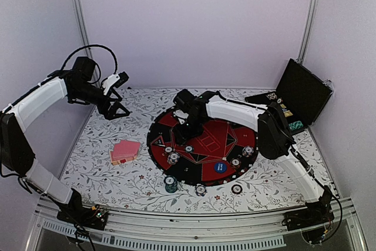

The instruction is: Distribute texas hold em gaming equipment

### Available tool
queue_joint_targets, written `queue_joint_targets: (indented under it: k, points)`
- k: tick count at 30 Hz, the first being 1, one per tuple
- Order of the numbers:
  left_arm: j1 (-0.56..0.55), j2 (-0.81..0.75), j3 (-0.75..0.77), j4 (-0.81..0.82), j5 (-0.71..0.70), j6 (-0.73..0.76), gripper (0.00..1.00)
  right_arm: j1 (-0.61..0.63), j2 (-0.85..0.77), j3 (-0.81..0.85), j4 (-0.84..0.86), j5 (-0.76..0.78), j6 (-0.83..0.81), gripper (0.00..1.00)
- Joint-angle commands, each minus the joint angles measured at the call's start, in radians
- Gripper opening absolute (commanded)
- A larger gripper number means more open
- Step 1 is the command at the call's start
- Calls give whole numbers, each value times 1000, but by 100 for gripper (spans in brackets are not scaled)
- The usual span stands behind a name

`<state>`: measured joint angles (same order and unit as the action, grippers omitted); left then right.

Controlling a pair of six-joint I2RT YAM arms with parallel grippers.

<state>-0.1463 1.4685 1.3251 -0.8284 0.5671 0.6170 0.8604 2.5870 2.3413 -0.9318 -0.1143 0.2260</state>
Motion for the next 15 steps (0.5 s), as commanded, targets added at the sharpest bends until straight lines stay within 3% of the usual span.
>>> queue_joint_targets:
  k: [1, 15]
  points:
    - [5, 1, 22, 4, -2, 0, 100, 7, -18, -22, 4, -74, 22, 61]
    - [5, 7, 30, 5, 0, -2, 100, 44, -12, -17, 26, -139, 60, 59]
